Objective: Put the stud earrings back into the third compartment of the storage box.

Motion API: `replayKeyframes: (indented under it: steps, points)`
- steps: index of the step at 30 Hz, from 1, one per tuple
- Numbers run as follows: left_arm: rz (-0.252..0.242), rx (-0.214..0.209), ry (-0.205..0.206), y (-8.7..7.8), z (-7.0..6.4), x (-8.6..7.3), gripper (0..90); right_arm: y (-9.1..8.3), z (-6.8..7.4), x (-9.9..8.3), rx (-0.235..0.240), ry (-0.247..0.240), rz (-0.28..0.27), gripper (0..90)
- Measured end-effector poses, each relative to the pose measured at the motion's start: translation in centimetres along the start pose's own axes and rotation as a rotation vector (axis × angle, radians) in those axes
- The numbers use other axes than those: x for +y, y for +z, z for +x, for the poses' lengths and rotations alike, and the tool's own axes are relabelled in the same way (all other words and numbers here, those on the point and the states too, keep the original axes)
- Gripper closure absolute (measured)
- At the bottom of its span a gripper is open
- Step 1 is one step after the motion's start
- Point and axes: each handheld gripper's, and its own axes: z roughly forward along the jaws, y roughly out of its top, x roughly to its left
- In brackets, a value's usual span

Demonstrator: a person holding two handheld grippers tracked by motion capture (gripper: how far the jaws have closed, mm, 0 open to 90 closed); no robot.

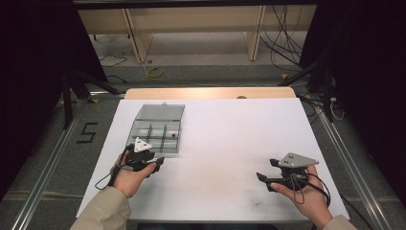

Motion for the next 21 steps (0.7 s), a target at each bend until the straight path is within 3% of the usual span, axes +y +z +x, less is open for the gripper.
replayKeyframes:
  steps: [10,21]
  points:
    - [0.088,-0.04,-0.076,1.0,1.4,-1.9,61.2,0.1,0.1,0.0,0.003,0.0,0.004,28.1]
    - [0.142,-0.021,-0.035,1.7,1.3,-2.1,70.4,0.2,0.1,0.0,0.002,-0.001,0.012,28.2]
